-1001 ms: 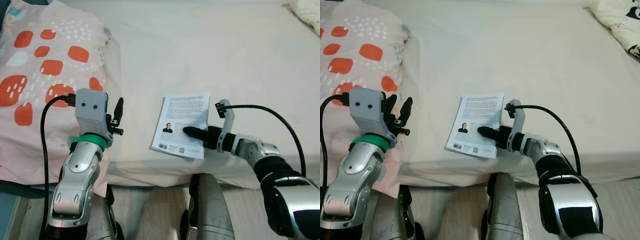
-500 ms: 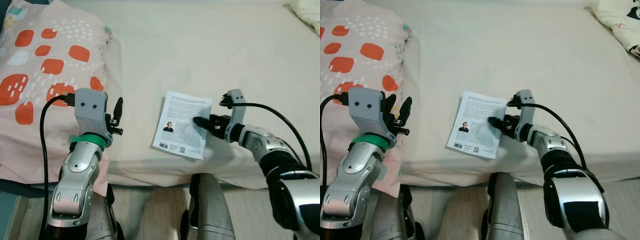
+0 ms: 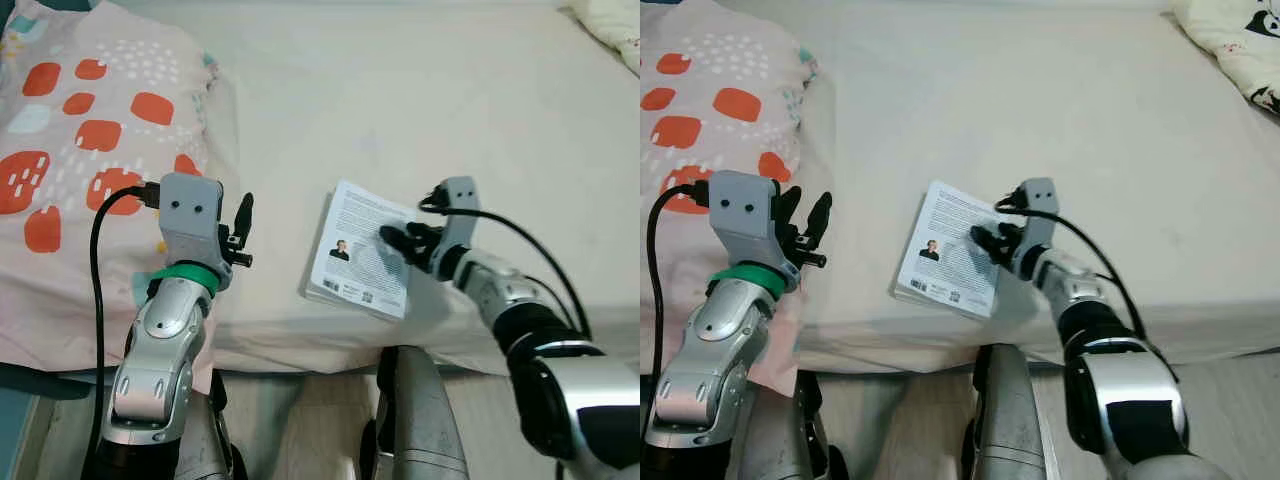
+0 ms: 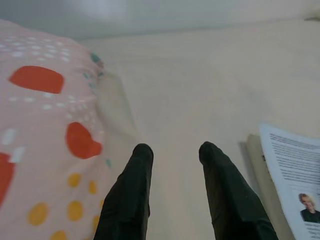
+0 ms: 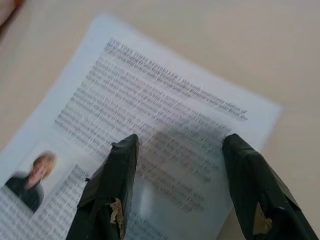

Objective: Clean up the room

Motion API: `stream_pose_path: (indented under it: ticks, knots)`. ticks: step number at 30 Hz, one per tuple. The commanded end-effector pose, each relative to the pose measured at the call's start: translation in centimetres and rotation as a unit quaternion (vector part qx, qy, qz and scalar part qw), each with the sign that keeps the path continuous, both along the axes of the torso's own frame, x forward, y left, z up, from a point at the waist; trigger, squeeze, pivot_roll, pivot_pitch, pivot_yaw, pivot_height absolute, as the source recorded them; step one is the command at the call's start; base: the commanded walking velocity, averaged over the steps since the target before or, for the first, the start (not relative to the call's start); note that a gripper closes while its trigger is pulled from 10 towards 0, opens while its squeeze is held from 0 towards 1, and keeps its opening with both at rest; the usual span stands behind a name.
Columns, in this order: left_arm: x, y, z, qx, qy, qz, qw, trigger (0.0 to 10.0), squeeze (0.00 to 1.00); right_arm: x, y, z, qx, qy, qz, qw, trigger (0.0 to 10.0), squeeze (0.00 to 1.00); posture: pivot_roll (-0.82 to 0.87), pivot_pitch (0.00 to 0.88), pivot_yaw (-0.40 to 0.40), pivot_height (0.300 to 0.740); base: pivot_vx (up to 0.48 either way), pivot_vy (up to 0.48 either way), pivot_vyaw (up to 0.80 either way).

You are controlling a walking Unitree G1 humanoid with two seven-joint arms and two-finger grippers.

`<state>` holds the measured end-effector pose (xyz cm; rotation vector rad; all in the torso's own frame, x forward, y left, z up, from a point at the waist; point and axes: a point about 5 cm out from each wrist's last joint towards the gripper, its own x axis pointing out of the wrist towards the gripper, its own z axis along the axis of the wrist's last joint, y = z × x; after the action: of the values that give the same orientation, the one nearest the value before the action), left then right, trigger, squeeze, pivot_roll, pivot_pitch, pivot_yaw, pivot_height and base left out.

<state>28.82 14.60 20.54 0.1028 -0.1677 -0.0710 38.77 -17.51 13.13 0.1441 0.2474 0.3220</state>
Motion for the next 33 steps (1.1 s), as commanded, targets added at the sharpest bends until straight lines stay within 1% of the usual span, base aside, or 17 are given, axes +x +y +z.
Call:
stream_pose_path:
  ticks: [1,2,3,5,6,8,12,15,17,22,24,25,26,28,29,30,33]
  knots:
    - [-0.3,0.3,-0.2,0.002,0.006,0.003,1.0,10.0,0.0,-0.5,-0.6,-1.5,-0.011,0.027,-0.049,0.998,10.0,0.0,0.09,0.161,0.032,0.49,0.0,0.0,0.0]
    - [-0.3,0.4,-0.2,0.003,0.006,0.003,1.0,10.0,0.0,-0.4,-0.9,-1.5,-0.03,0.02,-0.079,0.996,10.0,0.0,0.09,0.166,0.037,0.49,0.0,0.0,0.0]
    - [-0.3,0.3,-0.3,0.004,0.007,0.002,1.0,10.0,0.0,-0.4,-1.5,-1.3,-0.068,0.01,-0.109,0.992,10.0,0.0,0.09,0.166,0.037,0.49,0.0,0.0,0.0]
    - [-0.4,0.3,-0.3,0.006,0.009,0.0,1.0,10.0,0.0,-0.2,-2.9,-0.6,-0.144,-0.02,-0.162,0.976,10.0,0.0,0.09,0.175,0.045,0.49,0.0,0.0,0.0]
    - [-0.4,0.3,-0.3,0.006,0.009,0.0,1.0,10.0,0.0,-0.2,-2.9,-0.6,-0.144,-0.02,-0.162,0.976,10.0,0.0,0.09,0.175,0.045,0.49,0.0,0.0,0.0]
    - [-0.5,0.2,-0.4,0.007,0.013,-0.003,1.0,10.0,0.0,-0.2,-4.5,0.4,-0.186,-0.048,-0.209,0.959,10.0,0.0,0.08,0.184,0.049,0.49,0.0,0.0,0.0]
    - [-0.6,0.1,-0.5,0.007,0.016,-0.006,1.0,10.0,0.0,-0.5,-5.2,0.1,-0.18,-0.035,-0.226,0.957,10.0,0.0,0.08,0.193,0.055,0.49,0.0,0.0,0.0]
    - [-0.7,0.1,-0.5,0.008,0.018,-0.008,1.0,10.0,0.0,-0.7,-4.9,-0.6,-0.167,-0.02,-0.22,0.961,10.0,0.0,0.09,0.201,0.06,0.49,0.0,0.0,0.0]
    - [-0.9,0.2,-0.5,0.011,0.021,-0.009,1.0,10.0,0.0,-0.8,-4.1,-1.4,-0.147,-0.002,-0.206,0.968,10.0,0.0,0.1,0.218,0.066,0.49,0.0,0.0,0.0]
    - [-1.2,0.4,-0.5,0.014,0.024,-0.007,1.0,10.0,0.0,-0.8,-2.6,-2.0,-0.134,0.009,-0.171,0.976,10.0,0.0,0.12,0.237,0.069,0.49,0.0,0.0,0.0]
    - [-1.4,0.6,-0.4,0.016,0.027,-0.004,1.0,10.0,0.0,-0.5,-1.2,-1.8,-0.13,0.0,-0.134,0.982,10.0,0.0,0.13,0.247,0.068,0.49,0.0,0.0,0.0]
    - [-1.4,0.6,-0.4,0.016,0.027,-0.004,1.0,10.0,0.0,-0.5,-1.2,-1.8,-0.13,0.0,-0.134,0.982,10.0,0.0,0.13,0.247,0.068,0.49,0.0,0.0,0.0]
    - [-1.5,0.6,-0.4,0.017,0.028,-0.003,0.999,10.0,0.0,-0.3,-0.5,-1.5,-0.126,-0.007,-0.119,0.985,10.0,0.0,0.13,0.25,0.068,0.49,0.0,0.0,0.0]
    - [-1.5,0.6,-0.4,0.017,0.028,-0.003,0.999,10.0,0.0,-0.3,-0.5,-1.5,-0.126,-0.007,-0.119,0.985,10.0,0.0,0.13,0.25,0.068,0.49,0.0,0.0,0.0]
    - [-1.7,0.6,-0.4,0.017,0.028,-0.002,0.999,10.0,0.0,0.0,0.3,-1.0,-0.117,-0.018,-0.099,0.988,10.0,0.0,0.14,0.252,0.067,0.49,0.0,0.0,0.0]
    - [-1.7,0.6,-0.4,0.017,0.028,-0.002,0.999,10.0,0.0,0.0,0.3,-1.0,-0.117,-0.018,-0.099,0.988,10.0,0.0,0.14,0.252,0.067,0.49,0.0,0.0,0.0]
    - [-1.7,0.5,-0.3,0.016,0.028,-0.001,0.999,10.0,0.0,0.7,4.3,0.6,-0.093,-0.049,-0.006,0.994,10.0,0.0,0.14,0.252,0.062,0.49,0.0,0.0,0.0]
